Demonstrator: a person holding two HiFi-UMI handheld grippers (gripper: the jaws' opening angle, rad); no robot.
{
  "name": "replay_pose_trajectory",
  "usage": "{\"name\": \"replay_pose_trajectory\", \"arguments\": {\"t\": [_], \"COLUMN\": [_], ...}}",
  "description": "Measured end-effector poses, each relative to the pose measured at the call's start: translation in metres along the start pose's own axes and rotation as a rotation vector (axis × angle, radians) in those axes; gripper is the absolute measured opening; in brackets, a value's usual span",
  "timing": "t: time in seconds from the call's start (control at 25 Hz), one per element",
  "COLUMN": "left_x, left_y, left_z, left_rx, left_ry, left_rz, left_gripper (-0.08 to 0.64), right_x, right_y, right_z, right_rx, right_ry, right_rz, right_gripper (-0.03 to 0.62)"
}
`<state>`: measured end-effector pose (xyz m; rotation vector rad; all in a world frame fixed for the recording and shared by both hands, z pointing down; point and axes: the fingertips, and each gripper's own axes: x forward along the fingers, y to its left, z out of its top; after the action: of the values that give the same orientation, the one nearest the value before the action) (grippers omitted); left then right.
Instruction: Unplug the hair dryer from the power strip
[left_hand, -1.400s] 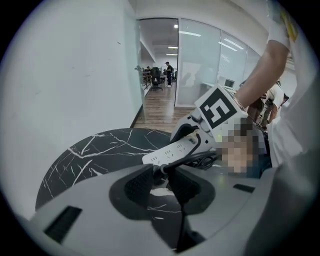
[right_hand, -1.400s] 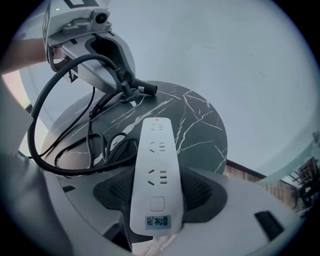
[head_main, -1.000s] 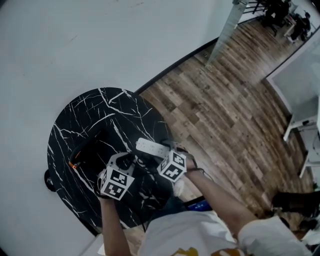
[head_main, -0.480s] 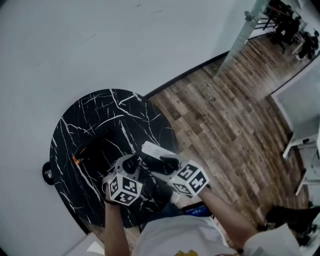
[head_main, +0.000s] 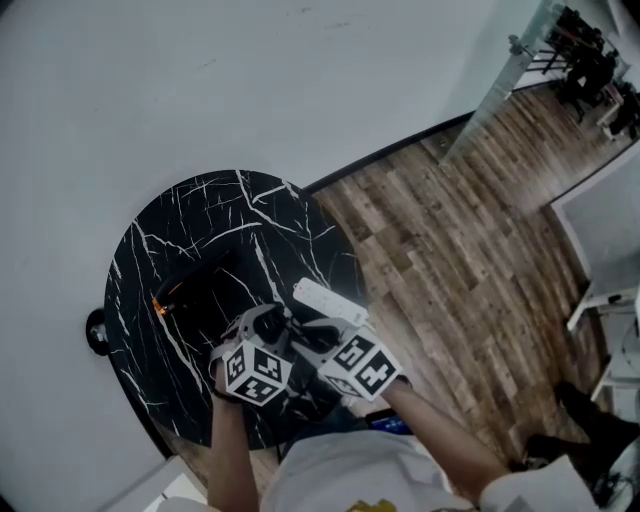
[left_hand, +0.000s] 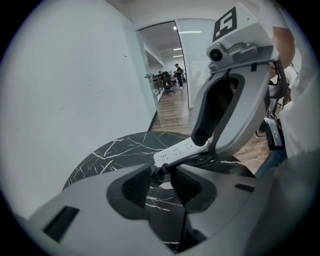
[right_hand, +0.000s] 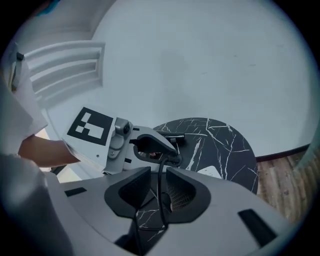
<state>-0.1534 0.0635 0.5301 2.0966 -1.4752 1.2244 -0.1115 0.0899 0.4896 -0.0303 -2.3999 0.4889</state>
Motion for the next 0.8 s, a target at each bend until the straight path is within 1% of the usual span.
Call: {"name": "replay_pose_trajectory", "arguments": {"t": [0.12,0.24,0.28,0.32,0.4,0.44,0.48,0.6,0.68,0.8], "left_x": [0.003,0.006,0.008,0.009,0.01,0.009,0.007,-0.002,-0.007,-0.01], "left_y": [-0.003,-0.005,-0.006,-0.006,-0.006,-0.006,-0.004,0.005,0.014,0.021], "left_z": [0.0,0.001,0.0,-0.001,-0.003,-0.002,0.001,0.005,0.001,-0.01], "left_rx": [0.002,0.003,0.006,0.01,0.005,-0.012,-0.046,-0.191,-0.259,-0.358], "left_ry": [0.0,-0.001,0.003,0.009,0.009,-0.007,-0.036,-0.135,-0.161,-0.176], "left_rz": [-0.003,-0.012,-0.015,-0.018,-0.026,-0.031,-0.038,-0.051,-0.04,-0.038], "left_gripper": [0.107,0.107,0.107,0.107,0.107,0.107,0.11,0.164,0.173,0.175], "right_x": [0.007,0.015,0.017,0.018,0.019,0.019,0.019,0.016,0.016,0.021], "right_y": [-0.002,-0.006,-0.007,-0.009,-0.012,-0.014,-0.017,-0.025,-0.029,-0.029], "right_z": [-0.002,-0.009,-0.012,-0.014,-0.015,-0.014,-0.013,-0.009,-0.007,-0.011], "right_rx": [-0.038,-0.052,-0.053,-0.052,-0.044,-0.037,-0.03,-0.011,-0.004,0.001], "right_ry": [0.028,0.074,0.092,0.103,0.104,0.098,0.089,0.065,0.059,0.063], "right_rz": [-0.057,-0.085,-0.094,-0.102,-0.114,-0.119,-0.126,-0.144,-0.139,-0.118], "right_gripper": [0.077,0.075,0.065,0.039,0.023,0.023,0.023,0.021,0.021,0.021]}}
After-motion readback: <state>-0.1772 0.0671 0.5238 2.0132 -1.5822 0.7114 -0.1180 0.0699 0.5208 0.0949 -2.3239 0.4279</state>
